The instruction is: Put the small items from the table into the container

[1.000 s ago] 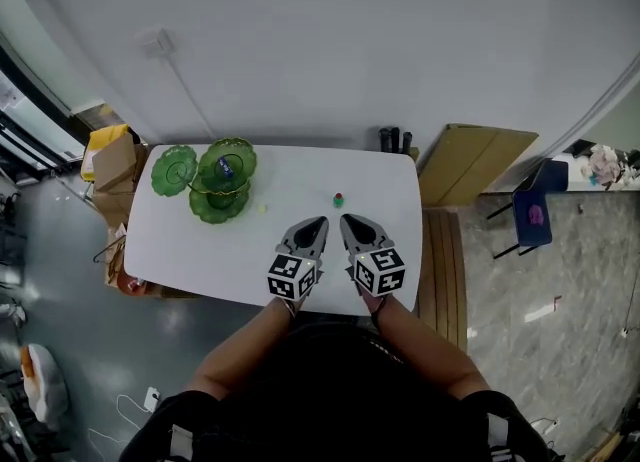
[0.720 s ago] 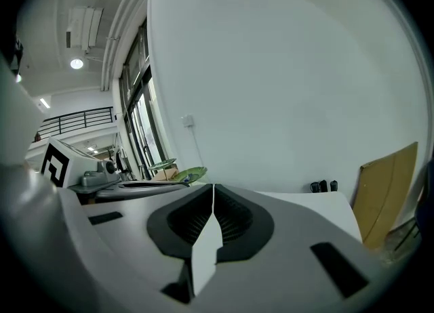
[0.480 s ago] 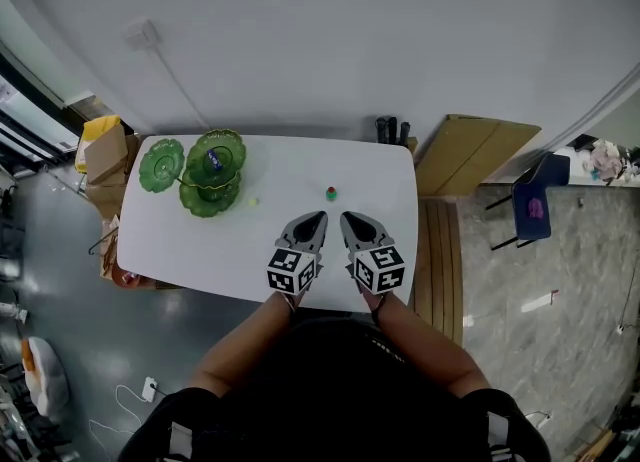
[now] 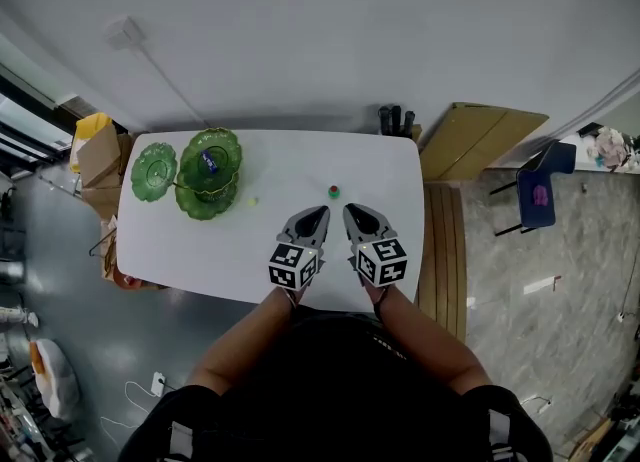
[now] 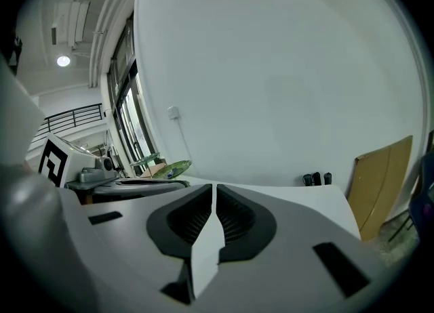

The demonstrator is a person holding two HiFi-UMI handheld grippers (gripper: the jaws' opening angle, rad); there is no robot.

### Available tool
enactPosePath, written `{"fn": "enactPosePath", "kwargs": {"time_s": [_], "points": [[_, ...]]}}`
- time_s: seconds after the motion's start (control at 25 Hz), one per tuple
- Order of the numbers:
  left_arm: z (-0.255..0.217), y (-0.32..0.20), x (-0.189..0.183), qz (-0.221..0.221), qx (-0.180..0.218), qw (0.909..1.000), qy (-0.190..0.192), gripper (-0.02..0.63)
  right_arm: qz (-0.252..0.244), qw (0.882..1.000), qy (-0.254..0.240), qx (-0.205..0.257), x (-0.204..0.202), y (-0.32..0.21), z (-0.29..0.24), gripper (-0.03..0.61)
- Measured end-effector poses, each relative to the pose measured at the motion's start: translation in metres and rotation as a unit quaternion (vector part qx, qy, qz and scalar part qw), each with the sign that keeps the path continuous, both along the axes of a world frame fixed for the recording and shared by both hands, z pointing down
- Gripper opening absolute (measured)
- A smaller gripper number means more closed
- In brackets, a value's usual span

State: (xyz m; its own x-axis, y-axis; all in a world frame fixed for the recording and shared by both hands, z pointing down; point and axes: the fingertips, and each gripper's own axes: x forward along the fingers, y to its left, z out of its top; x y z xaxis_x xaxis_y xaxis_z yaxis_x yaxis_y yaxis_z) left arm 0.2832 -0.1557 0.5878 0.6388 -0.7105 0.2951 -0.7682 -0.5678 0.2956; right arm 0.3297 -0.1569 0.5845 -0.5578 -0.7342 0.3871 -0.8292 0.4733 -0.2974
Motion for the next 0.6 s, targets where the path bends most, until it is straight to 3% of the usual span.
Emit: {"fn": "enactPosePath", "kwargs": {"time_s": [0.4,0.6], "points": [[0.038,-0.033,-0.012,0.013,-0.035,0.9993,-0.005,0.008,0.006,0.999,0.008,-0.043,-0.011,-0.039,0.044,0.023],[0.059,-0.044,-0.016,0.021,-0.053,0.9983,-0.003,0.008,0.007,0.998,0.015,-0.063,-0.019,-0.054,0.071,0.073]]}}
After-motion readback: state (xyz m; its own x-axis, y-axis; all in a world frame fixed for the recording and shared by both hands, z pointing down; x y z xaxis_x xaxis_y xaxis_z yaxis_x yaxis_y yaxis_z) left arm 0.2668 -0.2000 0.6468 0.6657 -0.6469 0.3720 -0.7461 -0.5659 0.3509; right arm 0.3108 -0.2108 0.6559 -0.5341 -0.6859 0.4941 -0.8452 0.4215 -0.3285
